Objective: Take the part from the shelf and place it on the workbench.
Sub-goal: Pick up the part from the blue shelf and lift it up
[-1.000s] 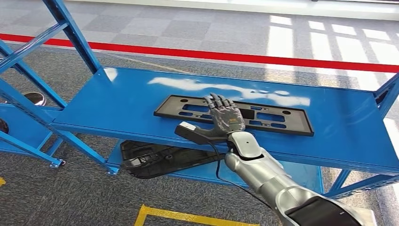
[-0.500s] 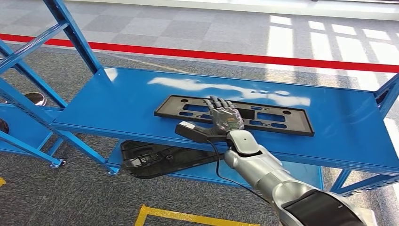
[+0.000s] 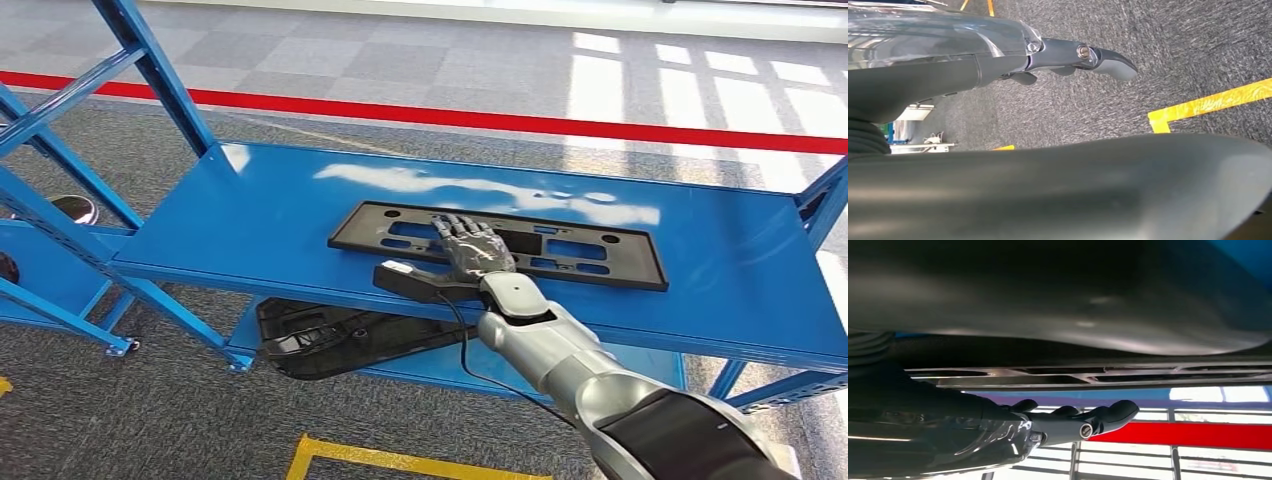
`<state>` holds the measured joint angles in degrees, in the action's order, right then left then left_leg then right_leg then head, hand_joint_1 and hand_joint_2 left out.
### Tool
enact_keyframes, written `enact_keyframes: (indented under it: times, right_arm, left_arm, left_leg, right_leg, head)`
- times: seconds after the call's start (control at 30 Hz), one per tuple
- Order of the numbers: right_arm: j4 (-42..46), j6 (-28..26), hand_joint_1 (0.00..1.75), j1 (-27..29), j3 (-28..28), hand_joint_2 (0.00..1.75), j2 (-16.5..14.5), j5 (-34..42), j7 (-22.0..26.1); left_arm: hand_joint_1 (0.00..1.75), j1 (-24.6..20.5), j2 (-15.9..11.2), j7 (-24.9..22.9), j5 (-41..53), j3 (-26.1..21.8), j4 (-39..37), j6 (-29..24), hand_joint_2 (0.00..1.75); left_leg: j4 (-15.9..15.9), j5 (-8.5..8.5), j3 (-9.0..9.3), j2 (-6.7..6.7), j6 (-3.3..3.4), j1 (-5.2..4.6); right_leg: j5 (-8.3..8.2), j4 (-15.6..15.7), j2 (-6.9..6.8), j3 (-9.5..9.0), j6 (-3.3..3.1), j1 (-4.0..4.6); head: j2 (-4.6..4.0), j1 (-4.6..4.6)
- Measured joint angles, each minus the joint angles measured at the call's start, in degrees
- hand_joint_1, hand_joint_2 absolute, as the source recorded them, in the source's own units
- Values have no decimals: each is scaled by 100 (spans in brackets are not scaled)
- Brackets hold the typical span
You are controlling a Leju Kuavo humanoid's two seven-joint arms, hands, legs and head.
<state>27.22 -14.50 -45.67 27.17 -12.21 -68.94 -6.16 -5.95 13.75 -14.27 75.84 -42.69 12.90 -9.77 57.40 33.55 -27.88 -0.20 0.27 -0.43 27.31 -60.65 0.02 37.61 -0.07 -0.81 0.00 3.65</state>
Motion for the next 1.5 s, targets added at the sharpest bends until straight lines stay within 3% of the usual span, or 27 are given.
enact_keyframes:
  times: [0.37,0.5,0.63,1.4,1.5]
  right_arm:
    - [-288,582,0,-200,136,0,-26,22,8]
    - [-350,575,0,-240,142,175,-50,101,26]
    - [-359,325,0,-228,142,175,-58,210,126]
    - [-341,-1,0,-208,142,175,-127,321,156]
    - [-338,-66,131,-199,142,175,-127,322,182]
  left_arm:
    - [0,-28,-4,-22,7,-2,0,7,0]
    - [0,-30,-4,-18,6,-8,0,7,0]
    - [0,-29,-4,-4,1,-20,0,7,0]
    - [0,-17,-4,16,-6,-90,0,7,0]
    - [0,-4,-4,32,-7,-90,0,7,0]
  left_leg:
    - [0,0,5,0,0,0]
    - [0,0,7,0,0,0]
    - [0,0,7,0,0,0]
    - [0,0,23,0,0,-1]
    - [0,0,28,0,0,-2]
  right_leg:
    - [-1,0,1,-4,0,0]
    - [0,0,1,-5,0,0]
    - [0,0,1,-6,0,0]
    - [0,0,0,-24,0,0]
    - [0,0,0,-28,0,0]
  head:
    - [0,0]
    - [0,0]
    - [0,0]
    - [0,0]
    - [0,0]
